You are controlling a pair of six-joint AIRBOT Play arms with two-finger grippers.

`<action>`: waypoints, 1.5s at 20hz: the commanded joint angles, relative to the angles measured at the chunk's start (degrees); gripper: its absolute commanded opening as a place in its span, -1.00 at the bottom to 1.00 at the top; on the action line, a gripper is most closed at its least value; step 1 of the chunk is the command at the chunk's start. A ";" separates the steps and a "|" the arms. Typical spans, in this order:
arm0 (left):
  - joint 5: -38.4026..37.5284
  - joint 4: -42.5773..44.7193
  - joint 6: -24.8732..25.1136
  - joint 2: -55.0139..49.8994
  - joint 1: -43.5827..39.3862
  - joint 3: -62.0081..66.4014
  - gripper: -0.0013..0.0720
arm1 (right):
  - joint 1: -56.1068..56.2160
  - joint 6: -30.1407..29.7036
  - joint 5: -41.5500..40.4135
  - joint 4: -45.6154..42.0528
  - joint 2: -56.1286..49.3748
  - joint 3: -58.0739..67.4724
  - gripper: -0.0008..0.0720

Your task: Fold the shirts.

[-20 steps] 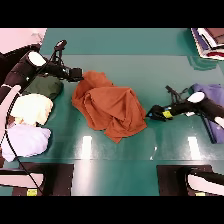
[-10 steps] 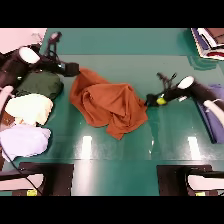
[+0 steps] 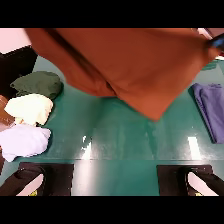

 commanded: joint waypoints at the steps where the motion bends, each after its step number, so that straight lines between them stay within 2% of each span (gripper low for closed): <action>1: -0.48 0.85 -0.59 7.02 0.04 6.86 -0.91 | -4.00 0.09 0.31 -1.73 8.44 9.05 -0.93; 7: -0.92 0.83 -1.99 8.04 0.04 18.95 -0.91 | -13.86 0.09 4.09 -2.58 10.88 22.64 -0.93; 10: -2.86 2.34 -2.01 7.50 0.04 17.51 -0.91 | -15.69 0.17 7.48 -1.64 7.19 27.65 -0.93; 12: -6.27 6.01 -2.78 5.07 0.04 14.84 -0.91 | -15.67 0.33 9.97 2.34 3.50 27.56 -0.93; 15: -12.94 12.59 -5.16 -2.56 0.04 8.35 -0.90 | -13.16 2.58 13.22 4.74 -2.14 20.26 -0.93; 17: -14.71 13.03 -5.51 -9.44 0.04 2.08 -0.90 | -8.83 2.58 14.88 4.63 -7.13 12.92 -0.93; 18: -14.40 12.76 -5.53 -13.18 0.04 -1.36 -0.90 | -6.23 2.56 14.86 4.31 -9.68 9.38 -0.93; 22: -9.97 13.35 -6.51 -28.52 0.04 -7.80 -0.90 | 3.96 2.47 9.55 -7.06 -22.16 0.74 -0.93; 24: -6.34 13.33 -6.43 -34.25 0.04 -7.80 -0.90 | 6.03 2.47 5.53 -6.82 -28.61 1.38 -0.93; 25: -4.39 13.33 -6.43 -36.15 0.04 -7.80 -0.65 | 6.62 2.47 4.42 -6.71 -31.85 3.10 -0.93; 26: -2.43 13.31 -6.78 -37.73 0.07 -7.80 0.05 | 6.86 2.47 4.13 -6.64 -34.71 5.38 -0.93; 27: -1.07 13.33 -7.52 -38.69 0.07 -7.76 0.20 | 7.04 2.47 4.37 -6.67 -37.57 8.15 -0.93; 28: -0.17 13.49 -7.48 -39.36 0.07 -7.69 0.20 | 7.04 2.49 4.81 -6.62 -39.69 10.49 -0.89; 30: -0.76 13.46 -7.48 -39.32 0.96 -7.08 0.20 | 6.91 2.49 6.95 -6.64 -42.95 15.19 0.18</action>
